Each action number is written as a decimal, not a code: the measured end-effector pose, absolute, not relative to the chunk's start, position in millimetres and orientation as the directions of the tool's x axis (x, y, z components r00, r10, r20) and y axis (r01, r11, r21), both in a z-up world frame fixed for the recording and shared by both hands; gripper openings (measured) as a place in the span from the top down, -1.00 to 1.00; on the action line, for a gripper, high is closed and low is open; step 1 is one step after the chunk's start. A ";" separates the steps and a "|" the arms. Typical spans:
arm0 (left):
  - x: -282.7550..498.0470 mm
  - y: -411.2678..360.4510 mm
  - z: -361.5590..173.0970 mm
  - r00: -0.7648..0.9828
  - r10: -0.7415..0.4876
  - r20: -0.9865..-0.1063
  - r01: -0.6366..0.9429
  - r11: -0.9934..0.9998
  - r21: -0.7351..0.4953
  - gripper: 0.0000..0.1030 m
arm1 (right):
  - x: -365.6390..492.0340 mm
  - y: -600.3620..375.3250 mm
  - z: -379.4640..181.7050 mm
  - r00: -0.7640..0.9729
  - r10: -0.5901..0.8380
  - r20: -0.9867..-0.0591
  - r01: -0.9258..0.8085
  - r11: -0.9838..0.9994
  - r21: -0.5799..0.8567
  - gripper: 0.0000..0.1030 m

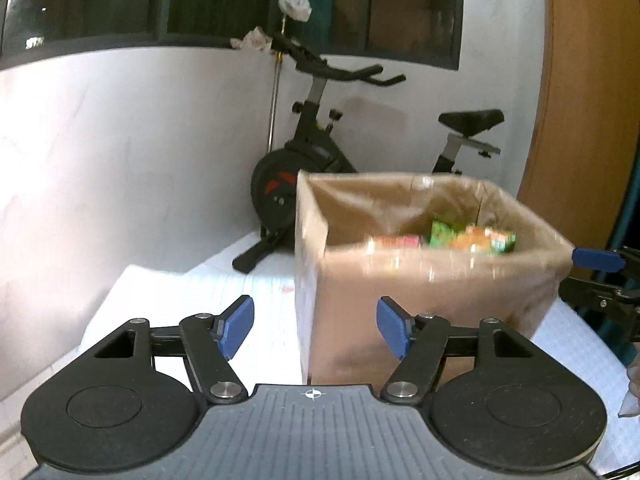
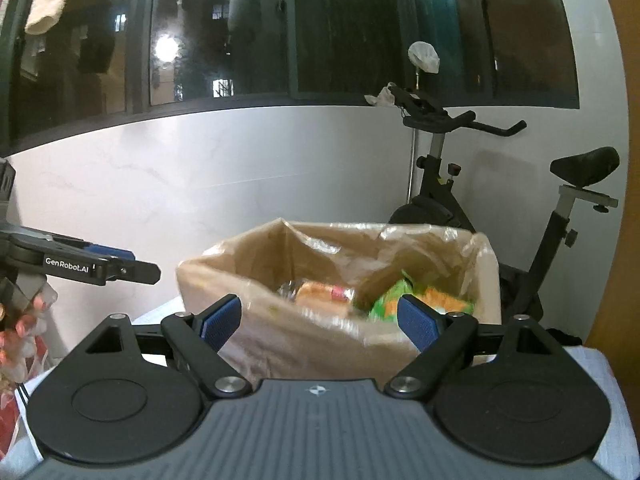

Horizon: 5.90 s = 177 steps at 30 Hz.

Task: Organize snacks
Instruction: 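Move both open tools back down toward the remaining snacks, then grasp the yellow candy with the right tool while the left tool grasps the gold packet, then lift both snacks over the box and release them inside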

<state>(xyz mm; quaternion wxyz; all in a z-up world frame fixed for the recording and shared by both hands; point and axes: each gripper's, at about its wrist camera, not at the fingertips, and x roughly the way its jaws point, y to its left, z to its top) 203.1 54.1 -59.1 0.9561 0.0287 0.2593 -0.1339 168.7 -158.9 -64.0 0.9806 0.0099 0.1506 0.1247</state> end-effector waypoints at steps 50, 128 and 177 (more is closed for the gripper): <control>187.3 42.1 -188.3 0.696 -0.207 -0.688 0.255 0.966 -0.033 -0.36 | 161.2 -153.0 -252.6 0.785 0.162 -0.598 -0.165 0.985 0.049 0.30; 229.4 13.5 -235.1 0.732 -0.207 -0.650 0.284 0.959 0.014 0.78 | 157.3 -154.9 -260.8 0.793 0.226 -0.566 -0.198 0.974 0.113 0.31; 194.7 7.2 -46.1 0.843 -0.410 -0.348 0.409 0.909 -0.081 0.78 | 155.2 -158.8 -72.7 0.935 0.261 -0.241 -0.271 0.963 -0.008 0.31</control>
